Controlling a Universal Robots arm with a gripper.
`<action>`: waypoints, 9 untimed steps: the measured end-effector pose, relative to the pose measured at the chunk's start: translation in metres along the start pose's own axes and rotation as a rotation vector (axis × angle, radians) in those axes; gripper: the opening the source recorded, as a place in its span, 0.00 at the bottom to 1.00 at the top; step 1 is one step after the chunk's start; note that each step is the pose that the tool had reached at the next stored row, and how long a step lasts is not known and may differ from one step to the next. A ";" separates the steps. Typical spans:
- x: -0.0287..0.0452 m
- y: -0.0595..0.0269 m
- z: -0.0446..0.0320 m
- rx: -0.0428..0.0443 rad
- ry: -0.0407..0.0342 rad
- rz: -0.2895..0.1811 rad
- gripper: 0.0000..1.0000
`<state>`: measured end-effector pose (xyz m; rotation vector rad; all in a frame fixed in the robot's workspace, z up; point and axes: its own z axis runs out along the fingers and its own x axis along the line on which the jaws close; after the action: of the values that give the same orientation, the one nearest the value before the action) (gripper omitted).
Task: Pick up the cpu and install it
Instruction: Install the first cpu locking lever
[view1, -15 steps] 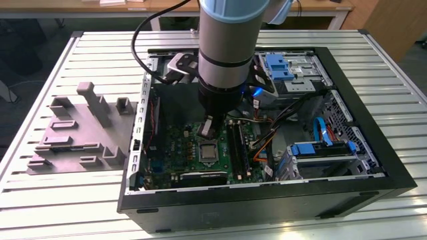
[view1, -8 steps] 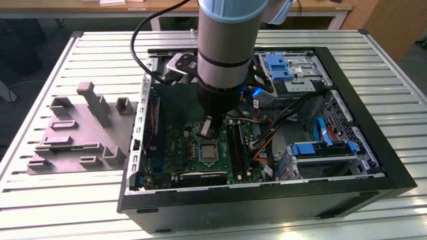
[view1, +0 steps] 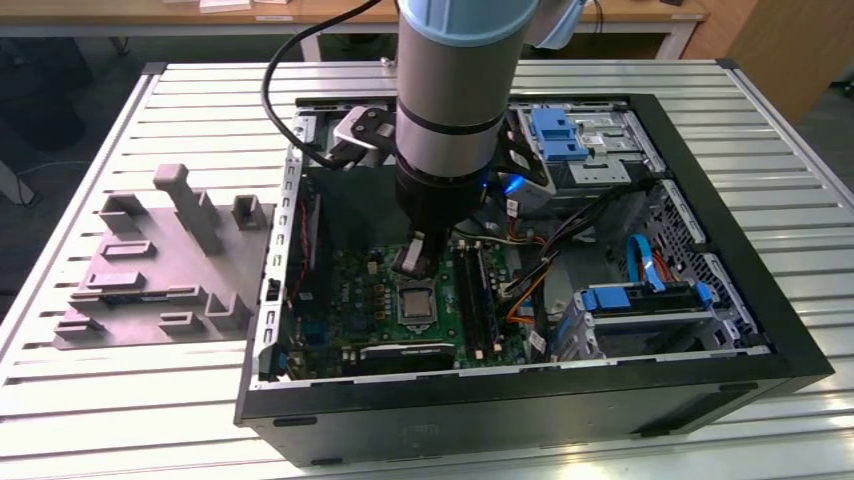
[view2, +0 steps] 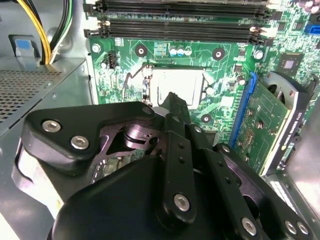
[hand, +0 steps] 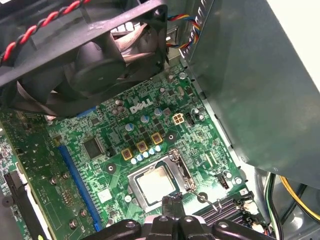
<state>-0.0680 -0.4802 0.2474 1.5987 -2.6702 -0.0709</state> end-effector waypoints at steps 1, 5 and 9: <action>-0.0001 0.0000 -0.0008 0.0000 0.0000 0.000 0.11; -0.0002 0.0001 -0.0059 0.0000 -0.0002 0.000 0.11; -0.0043 -0.0060 -0.0062 0.0000 -0.0001 0.000 0.11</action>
<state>-0.0603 -0.4793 0.2533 1.5987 -2.6702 -0.0711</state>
